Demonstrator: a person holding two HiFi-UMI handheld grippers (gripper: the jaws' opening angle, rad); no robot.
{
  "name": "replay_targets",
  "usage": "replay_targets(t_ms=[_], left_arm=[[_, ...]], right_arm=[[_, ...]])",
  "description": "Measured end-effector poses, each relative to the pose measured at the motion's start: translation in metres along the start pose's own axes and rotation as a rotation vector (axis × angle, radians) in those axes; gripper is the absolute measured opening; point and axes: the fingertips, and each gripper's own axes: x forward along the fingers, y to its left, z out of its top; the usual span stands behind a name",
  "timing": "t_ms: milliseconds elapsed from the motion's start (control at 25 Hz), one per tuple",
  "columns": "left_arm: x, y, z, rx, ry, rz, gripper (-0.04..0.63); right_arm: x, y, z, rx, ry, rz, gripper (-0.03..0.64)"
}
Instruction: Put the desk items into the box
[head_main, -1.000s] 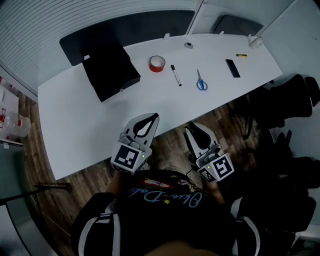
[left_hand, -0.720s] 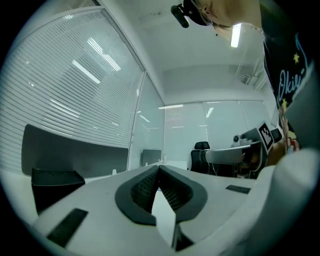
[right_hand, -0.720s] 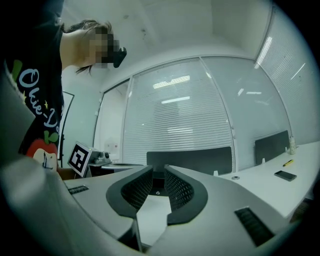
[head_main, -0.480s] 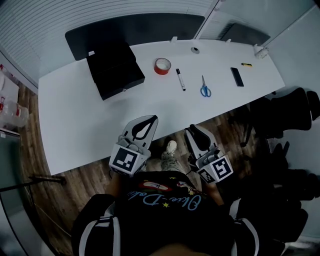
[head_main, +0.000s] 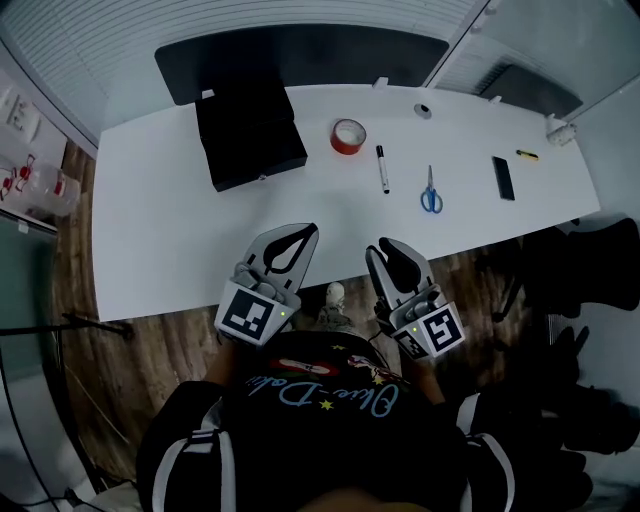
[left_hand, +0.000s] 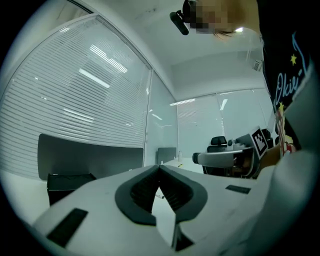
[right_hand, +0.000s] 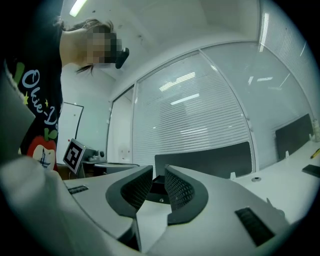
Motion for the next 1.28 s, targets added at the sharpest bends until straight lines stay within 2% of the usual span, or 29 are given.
replay_targets(t_ms=[160, 320, 560, 720, 960, 1280], left_arm=[[0.016, 0.003, -0.001, 0.006, 0.026, 0.026, -0.005], [0.033, 0.008, 0.004, 0.023, 0.017, 0.054, -0.005], [0.054, 0.001, 0.010, 0.041, 0.012, 0.016, -0.005], [0.062, 0.006, 0.007, 0.049, 0.041, 0.061, -0.005], [0.075, 0.017, 0.009, 0.037, 0.064, 0.150, -0.005], [0.092, 0.012, 0.011, 0.046, 0.060, 0.239, -0.005]], right_arm=[[0.006, -0.019, -0.006, 0.033, 0.005, 0.024, 0.074], [0.010, -0.040, -0.013, 0.068, 0.011, 0.037, 0.075], [0.020, -0.067, -0.016, 0.089, 0.003, 0.069, 0.077], [0.025, -0.080, -0.018, 0.106, 0.003, 0.092, 0.077], [0.038, -0.093, -0.016, 0.102, 0.035, 0.172, 0.078], [0.041, -0.116, -0.014, 0.102, 0.040, 0.252, 0.081]])
